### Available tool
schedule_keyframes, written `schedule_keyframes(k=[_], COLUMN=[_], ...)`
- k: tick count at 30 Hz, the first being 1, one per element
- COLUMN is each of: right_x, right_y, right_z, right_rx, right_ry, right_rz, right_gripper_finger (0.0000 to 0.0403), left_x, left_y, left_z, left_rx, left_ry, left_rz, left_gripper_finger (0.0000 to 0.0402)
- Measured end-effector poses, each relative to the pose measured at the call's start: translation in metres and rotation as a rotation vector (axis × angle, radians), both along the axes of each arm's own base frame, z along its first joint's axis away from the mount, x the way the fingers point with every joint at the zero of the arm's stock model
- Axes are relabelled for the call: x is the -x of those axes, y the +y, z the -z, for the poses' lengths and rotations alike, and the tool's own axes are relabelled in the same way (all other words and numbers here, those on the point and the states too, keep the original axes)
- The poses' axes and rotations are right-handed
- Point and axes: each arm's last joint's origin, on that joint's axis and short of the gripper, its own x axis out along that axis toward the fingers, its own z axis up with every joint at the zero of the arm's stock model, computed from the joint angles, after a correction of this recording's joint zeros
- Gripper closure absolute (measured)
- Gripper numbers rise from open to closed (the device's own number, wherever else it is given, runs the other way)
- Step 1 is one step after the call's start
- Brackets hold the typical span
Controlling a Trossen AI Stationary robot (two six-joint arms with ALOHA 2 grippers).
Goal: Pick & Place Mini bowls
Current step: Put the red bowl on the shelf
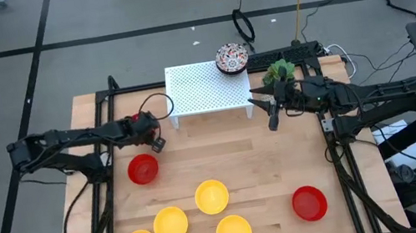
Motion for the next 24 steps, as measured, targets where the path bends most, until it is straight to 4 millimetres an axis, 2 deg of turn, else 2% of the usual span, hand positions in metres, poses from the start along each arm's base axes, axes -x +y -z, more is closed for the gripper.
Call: schedule_keyframes(k=[6,11,14,19,24], right_x=[0.0,0.0,0.0,0.0,0.0], right_y=[0.0,0.0,0.0,0.0,0.0], right_z=[0.002,0.002,0.002,0.001,0.001], right_rx=[-0.001,-0.001,-0.001,-0.001,-0.002], right_ry=[0.017,0.017,0.019,0.016,0.015], right_rz=[0.0,0.0,0.0,0.0,0.0], right_gripper_finger=[0.0282,0.0282,0.0282,0.0282,0.0282], left_x=[-0.006,-0.016,-0.023,-0.043,-0.072], left_y=[0.0,0.001,0.002,0.008,0.018], left_z=[-0.029,-0.072,-0.1,-0.137,-0.148], left_rx=[-0.117,-0.379,-0.491,-0.54,-0.517], left_ry=[-0.046,-0.025,-0.025,-0.115,-0.047], left_rz=[0.128,0.238,0.29,0.332,0.406], left_gripper_finger=[0.0394,0.0382,0.0389,0.039,0.0378])
